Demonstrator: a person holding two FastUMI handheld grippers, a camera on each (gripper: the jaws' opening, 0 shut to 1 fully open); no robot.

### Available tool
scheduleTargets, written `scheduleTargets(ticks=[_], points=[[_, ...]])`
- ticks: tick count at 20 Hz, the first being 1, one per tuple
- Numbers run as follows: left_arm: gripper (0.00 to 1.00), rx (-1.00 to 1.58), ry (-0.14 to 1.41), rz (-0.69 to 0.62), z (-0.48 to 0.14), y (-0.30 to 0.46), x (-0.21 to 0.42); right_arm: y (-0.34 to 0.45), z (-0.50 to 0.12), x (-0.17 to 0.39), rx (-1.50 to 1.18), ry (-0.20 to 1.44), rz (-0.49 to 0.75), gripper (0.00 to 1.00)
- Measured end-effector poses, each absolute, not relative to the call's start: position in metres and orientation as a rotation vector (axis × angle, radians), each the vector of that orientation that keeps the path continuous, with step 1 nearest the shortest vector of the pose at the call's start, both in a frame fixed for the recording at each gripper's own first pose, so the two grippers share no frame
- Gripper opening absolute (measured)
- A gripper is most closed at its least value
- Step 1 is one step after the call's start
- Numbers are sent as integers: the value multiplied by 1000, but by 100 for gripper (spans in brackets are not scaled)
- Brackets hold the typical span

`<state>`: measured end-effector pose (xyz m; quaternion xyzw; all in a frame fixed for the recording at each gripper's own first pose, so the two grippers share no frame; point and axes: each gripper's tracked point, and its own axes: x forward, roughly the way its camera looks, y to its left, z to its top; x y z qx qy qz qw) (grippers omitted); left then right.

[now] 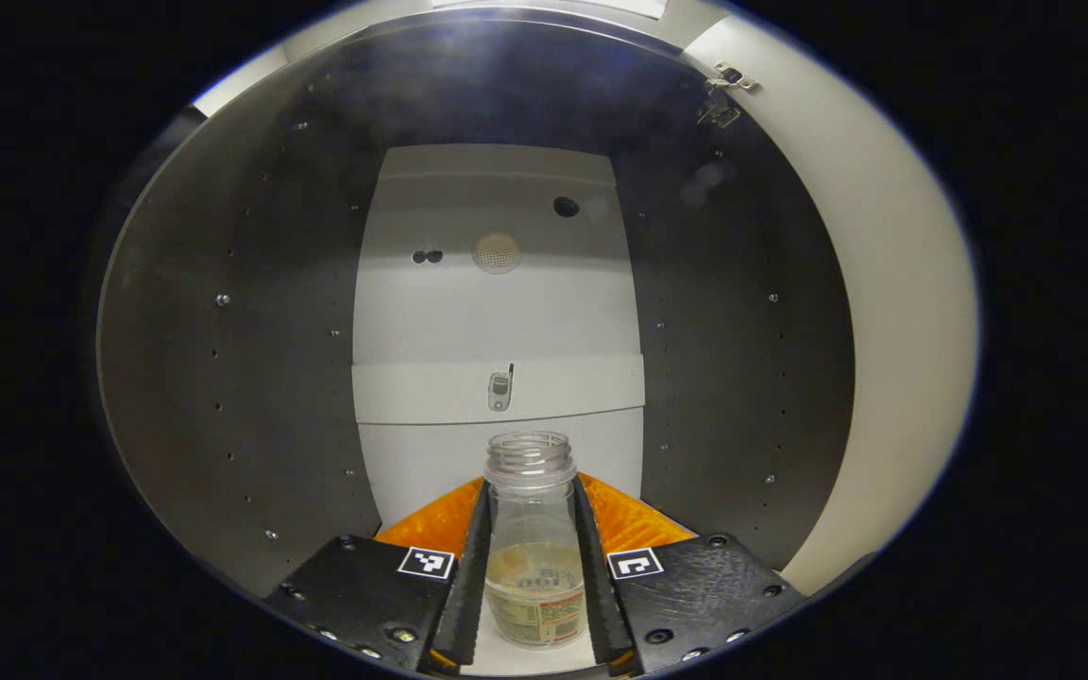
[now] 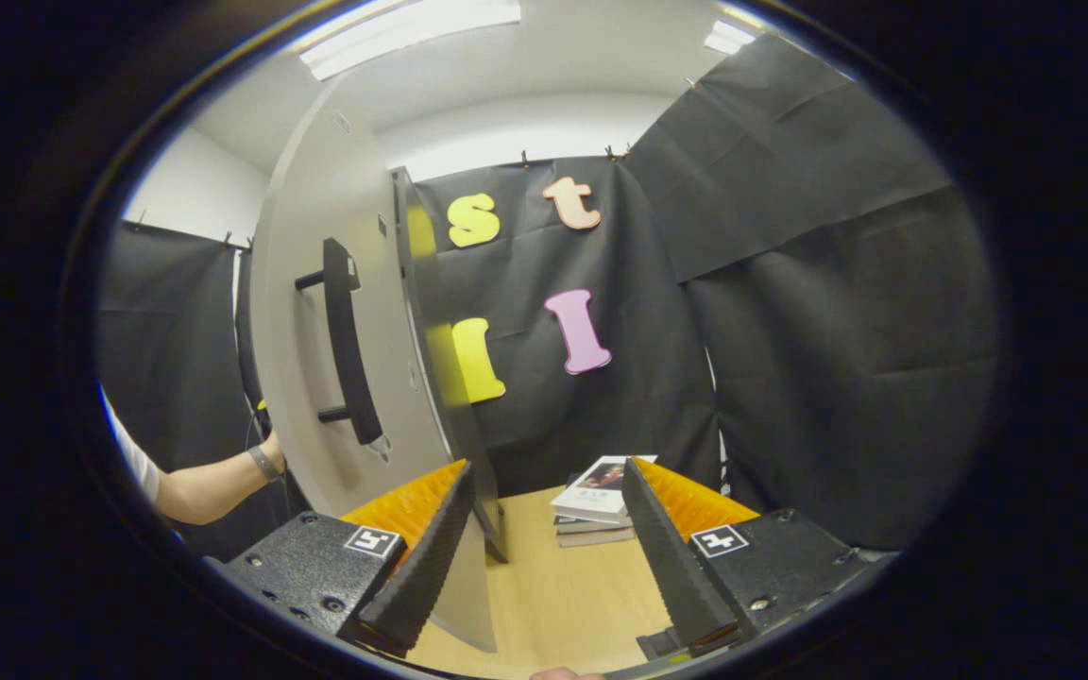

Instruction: Open the cabinet door with the right hand, grasp the bottle in the cabinet with the left hand and place it on the coaster, then close the cabinet door with the right hand.

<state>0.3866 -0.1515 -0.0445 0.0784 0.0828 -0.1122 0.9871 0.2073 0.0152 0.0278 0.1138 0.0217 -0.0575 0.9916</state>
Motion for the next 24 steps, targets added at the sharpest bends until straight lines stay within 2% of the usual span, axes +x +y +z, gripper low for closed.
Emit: scheduleTargets(ticks=[1, 2, 9, 14, 18, 22, 24], points=[[45, 152, 166, -212, -44, -148, 386, 16, 26, 208, 227, 46, -110, 97], [39, 153, 169, -203, -42, -144, 383, 19, 26, 208, 225, 46, -105, 96], [39, 130, 148, -200, -3, -114, 340, 35, 29, 210, 217, 35, -54, 97], [39, 149, 138, -126, 11, -50, 287, 56, 38, 209, 214, 6, 16, 96], [40, 178, 105, 26, 6, 27, 226, 73, 41, 202, 200, -2, 99, 97], [39, 221, 145, 154, -38, 90, 158, 73, 42, 200, 170, -7, 104, 97], [40, 240, 117, 243, -46, 115, 126, 75, 47, 200, 165, -14, 108, 96]])
